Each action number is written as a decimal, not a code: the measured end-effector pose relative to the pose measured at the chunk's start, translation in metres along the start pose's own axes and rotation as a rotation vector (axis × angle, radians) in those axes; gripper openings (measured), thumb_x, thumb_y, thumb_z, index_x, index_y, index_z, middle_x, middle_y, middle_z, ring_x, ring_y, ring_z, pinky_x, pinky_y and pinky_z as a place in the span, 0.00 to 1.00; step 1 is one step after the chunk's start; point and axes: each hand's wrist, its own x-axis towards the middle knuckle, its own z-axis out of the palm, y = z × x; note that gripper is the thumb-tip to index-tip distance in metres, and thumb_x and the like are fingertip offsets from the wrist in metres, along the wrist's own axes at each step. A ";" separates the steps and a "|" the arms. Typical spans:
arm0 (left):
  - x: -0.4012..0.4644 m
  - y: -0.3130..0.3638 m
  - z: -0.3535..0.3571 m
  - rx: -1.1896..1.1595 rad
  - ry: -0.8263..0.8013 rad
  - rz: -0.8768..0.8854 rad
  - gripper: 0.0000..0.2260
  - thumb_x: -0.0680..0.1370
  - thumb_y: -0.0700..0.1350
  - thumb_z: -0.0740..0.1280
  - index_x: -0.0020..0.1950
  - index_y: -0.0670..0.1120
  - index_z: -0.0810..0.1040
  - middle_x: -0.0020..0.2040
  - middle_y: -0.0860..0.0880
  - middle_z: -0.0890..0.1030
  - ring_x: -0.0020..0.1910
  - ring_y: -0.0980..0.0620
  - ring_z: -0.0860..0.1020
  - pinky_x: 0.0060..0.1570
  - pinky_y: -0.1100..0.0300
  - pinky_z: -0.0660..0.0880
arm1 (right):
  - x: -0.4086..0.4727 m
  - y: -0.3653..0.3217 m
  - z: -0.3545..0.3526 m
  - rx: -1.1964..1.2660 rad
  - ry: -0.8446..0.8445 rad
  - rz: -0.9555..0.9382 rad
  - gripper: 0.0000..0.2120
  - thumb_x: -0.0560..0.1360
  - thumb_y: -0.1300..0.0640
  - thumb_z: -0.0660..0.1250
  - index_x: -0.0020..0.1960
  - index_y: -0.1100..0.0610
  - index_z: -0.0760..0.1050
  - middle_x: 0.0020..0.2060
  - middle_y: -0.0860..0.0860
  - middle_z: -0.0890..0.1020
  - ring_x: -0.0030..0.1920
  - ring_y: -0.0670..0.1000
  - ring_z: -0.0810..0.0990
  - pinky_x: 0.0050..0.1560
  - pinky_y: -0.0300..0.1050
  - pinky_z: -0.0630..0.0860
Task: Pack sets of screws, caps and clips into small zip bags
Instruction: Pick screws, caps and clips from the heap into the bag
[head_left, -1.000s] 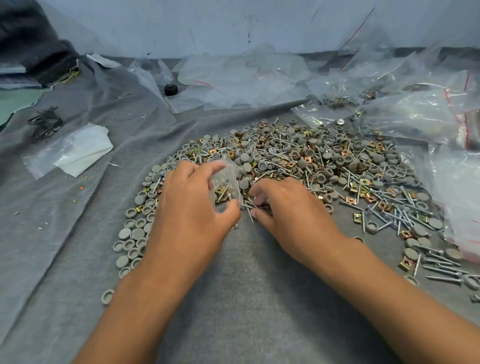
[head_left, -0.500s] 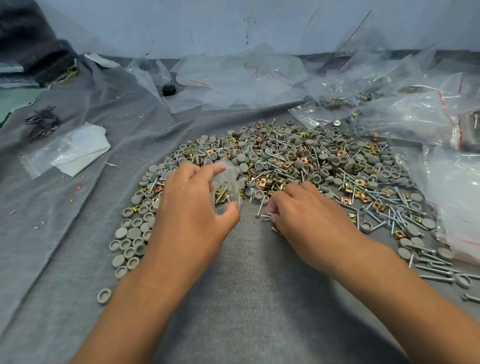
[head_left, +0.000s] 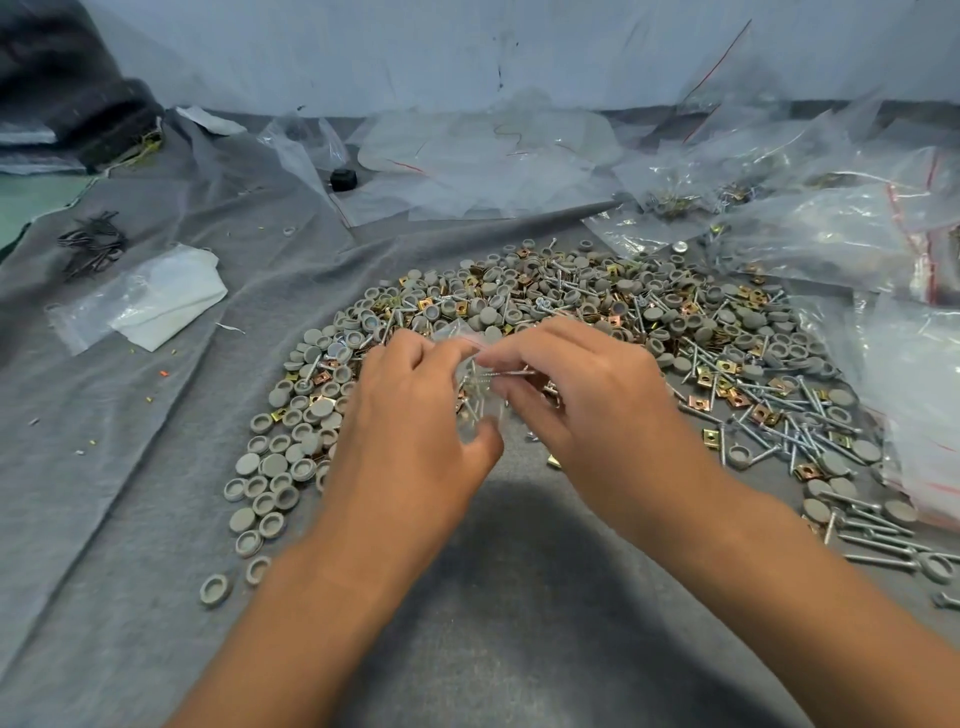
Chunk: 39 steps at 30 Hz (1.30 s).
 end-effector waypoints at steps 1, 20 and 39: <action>0.000 0.001 0.000 0.001 -0.004 0.003 0.23 0.73 0.48 0.74 0.67 0.51 0.77 0.46 0.55 0.66 0.50 0.53 0.67 0.51 0.57 0.68 | -0.001 -0.001 0.001 -0.004 -0.003 0.009 0.09 0.78 0.62 0.71 0.57 0.56 0.81 0.50 0.49 0.82 0.48 0.47 0.81 0.50 0.44 0.78; -0.002 0.003 -0.001 -0.025 -0.025 -0.034 0.28 0.75 0.50 0.74 0.74 0.53 0.72 0.46 0.65 0.63 0.49 0.59 0.64 0.52 0.64 0.64 | 0.001 0.041 -0.014 -0.245 -0.343 0.255 0.11 0.78 0.54 0.70 0.57 0.40 0.78 0.49 0.38 0.79 0.48 0.41 0.78 0.48 0.43 0.79; 0.000 -0.003 0.000 -0.009 0.003 -0.016 0.26 0.73 0.49 0.75 0.71 0.52 0.75 0.45 0.62 0.65 0.47 0.56 0.67 0.47 0.63 0.64 | -0.006 0.043 -0.002 -0.462 -0.500 -0.066 0.06 0.83 0.53 0.63 0.57 0.47 0.67 0.50 0.43 0.77 0.49 0.48 0.66 0.46 0.44 0.67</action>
